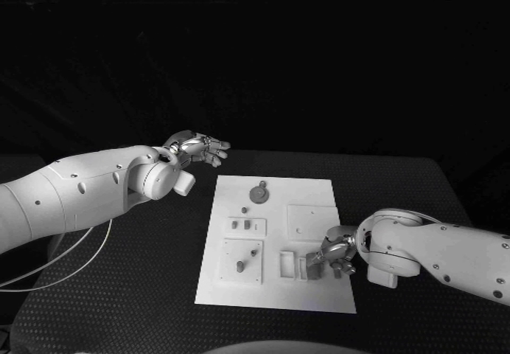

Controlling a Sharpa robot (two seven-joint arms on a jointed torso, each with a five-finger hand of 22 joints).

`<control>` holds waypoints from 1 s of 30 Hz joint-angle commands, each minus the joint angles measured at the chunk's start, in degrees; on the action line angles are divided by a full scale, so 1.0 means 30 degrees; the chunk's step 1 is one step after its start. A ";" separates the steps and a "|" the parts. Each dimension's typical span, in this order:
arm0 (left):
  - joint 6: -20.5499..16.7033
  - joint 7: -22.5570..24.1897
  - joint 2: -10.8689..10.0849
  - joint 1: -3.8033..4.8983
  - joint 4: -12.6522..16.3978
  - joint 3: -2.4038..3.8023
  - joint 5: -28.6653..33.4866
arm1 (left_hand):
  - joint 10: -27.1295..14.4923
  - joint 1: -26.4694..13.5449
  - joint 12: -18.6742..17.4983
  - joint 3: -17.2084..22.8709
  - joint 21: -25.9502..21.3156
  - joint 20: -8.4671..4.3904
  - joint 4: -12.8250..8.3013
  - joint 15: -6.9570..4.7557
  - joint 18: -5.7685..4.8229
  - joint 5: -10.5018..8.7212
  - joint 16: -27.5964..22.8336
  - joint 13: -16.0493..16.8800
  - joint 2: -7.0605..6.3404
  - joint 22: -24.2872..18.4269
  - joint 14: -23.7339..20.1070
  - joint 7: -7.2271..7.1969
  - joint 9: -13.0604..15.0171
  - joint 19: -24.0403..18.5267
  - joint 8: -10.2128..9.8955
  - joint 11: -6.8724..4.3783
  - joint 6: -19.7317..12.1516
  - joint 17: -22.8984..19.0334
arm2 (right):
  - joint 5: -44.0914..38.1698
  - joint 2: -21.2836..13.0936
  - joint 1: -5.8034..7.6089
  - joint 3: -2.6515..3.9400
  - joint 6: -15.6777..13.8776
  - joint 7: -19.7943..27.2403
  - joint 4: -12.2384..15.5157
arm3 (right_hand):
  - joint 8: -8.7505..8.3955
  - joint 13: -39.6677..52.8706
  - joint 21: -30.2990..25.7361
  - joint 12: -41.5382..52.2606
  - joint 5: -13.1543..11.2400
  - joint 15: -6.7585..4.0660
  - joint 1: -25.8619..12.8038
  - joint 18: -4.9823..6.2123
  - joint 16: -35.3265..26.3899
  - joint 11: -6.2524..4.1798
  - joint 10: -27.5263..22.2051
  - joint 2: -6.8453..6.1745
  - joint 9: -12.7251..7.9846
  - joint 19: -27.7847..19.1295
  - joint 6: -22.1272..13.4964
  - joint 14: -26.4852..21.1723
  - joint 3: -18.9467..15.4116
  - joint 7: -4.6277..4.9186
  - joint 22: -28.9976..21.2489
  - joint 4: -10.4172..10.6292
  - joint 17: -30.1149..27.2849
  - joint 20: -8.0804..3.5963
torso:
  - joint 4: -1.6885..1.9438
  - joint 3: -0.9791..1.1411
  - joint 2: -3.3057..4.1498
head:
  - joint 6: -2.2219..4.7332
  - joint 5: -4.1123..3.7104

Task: Assemble the parts on the task board

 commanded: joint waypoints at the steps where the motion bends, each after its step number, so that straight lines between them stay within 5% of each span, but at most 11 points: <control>1: 0.0301 0.0174 0.0024 0.0031 0.0064 0.0012 0.0103 | -0.0132 -0.0164 0.0082 0.0025 -0.0128 -0.0135 0.0102 0.0082 0.0112 0.0039 -0.0103 0.0019 -0.0023 0.0028 0.0108 -0.0048 0.0001 0.0120 0.0121 -0.0043 -0.0043 0.0032 | -0.0051 0.0199 -0.0446 -0.0282 0.1151 -0.0517 -0.0117 | -0.0556 -0.0060 0.0085 0.0098 -0.0034 -0.0007 -0.0092 0.1226 0.0135 -0.0124 -0.0582 0.0354 -0.0461 -0.0257 0.0338 -0.0158 -0.0086 0.0183 0.0279 -0.0535 0.0011 0.0027 | 0.0003 -0.0013 -0.0011 | -0.0048 -0.0001; 7: 0.0283 0.0152 -0.0031 0.0031 0.0086 0.0012 0.0103 | -0.0138 -0.0170 0.0085 0.0021 -0.0131 -0.0134 0.0105 0.0083 0.0112 0.0039 -0.0108 0.0018 -0.0030 0.0033 0.0108 -0.0050 0.0001 0.0119 0.0122 -0.0042 -0.0044 0.0038 | -0.1029 0.0419 -0.0669 -0.0282 0.0882 -0.0572 -0.0171 | -0.0650 -0.0143 0.0165 0.0140 -0.0037 -0.0008 -0.0040 0.1226 0.0212 -0.0132 -0.0625 0.0588 -0.0417 -0.0349 0.0487 -0.0225 -0.0242 0.0171 0.0245 -0.1478 -0.0088 0.0106 | -0.0008 -0.0016 -0.0011 | -0.0069 0.0017; 16: 0.0261 0.0146 -0.0031 0.0033 0.0091 0.0012 0.0103 | -0.0146 -0.0173 0.0089 0.0018 -0.0135 -0.0135 0.0105 0.0083 0.0114 0.0039 -0.0116 0.0017 -0.0043 0.0040 0.0107 -0.0051 0.0000 0.0118 0.0122 -0.0041 -0.0047 0.0048 | -0.1588 0.0618 -0.0774 -0.0280 0.0282 -0.0693 -0.0323 | -0.0682 -0.0205 0.0216 0.0197 -0.0035 -0.0025 -0.0229 0.1226 0.0273 -0.0159 -0.0569 0.0642 -0.0375 -0.0330 0.0653 -0.0213 -0.0473 0.0139 0.0195 -0.1821 -0.0174 0.0159 | 0.0019 -0.0010 -0.0007 | -0.0116 0.0054; 24: 0.0257 0.0132 -0.0053 0.0033 0.0095 0.0012 0.0103 | -0.0155 -0.0180 0.0091 0.0015 -0.0139 -0.0134 0.0109 0.0084 0.0114 0.0039 -0.0123 0.0015 -0.0051 0.0046 0.0107 -0.0049 -0.0002 0.0118 0.0121 -0.0038 -0.0053 0.0056 | -0.1317 0.0461 -0.0783 -0.0280 -0.0251 -0.0616 -0.0261 | -0.0553 -0.0311 0.0286 0.0260 -0.0036 -0.0131 0.0812 0.1226 0.0368 -0.0300 -0.0401 0.2090 -0.0275 -0.0289 0.1208 -0.0135 0.0513 -0.0014 0.0147 -0.2604 -0.0290 0.0153 | 0.0003 -0.0007 -0.0016 | -0.0112 0.0056; 30: 0.0235 0.0112 -0.0055 0.0033 0.0084 0.0012 0.0103 | -0.0168 -0.0209 0.0093 0.0006 -0.0145 -0.0131 0.0132 0.0086 0.0112 0.0039 -0.0132 0.0012 -0.0055 0.0053 0.0108 -0.0045 -0.0004 0.0119 0.0119 -0.0032 -0.0061 0.0068 | -0.0558 0.0065 -0.0752 -0.0276 -0.0273 -0.0486 0.0092 | -0.0550 -0.0480 0.0402 0.0259 -0.0037 -0.0225 0.0235 0.1226 0.0461 -0.0429 -0.0173 0.2093 -0.0317 -0.0210 0.1761 -0.0032 0.1258 -0.0154 0.0109 -0.2557 -0.0442 0.0316 | -0.0002 0.0001 -0.0030 | -0.0110 0.0059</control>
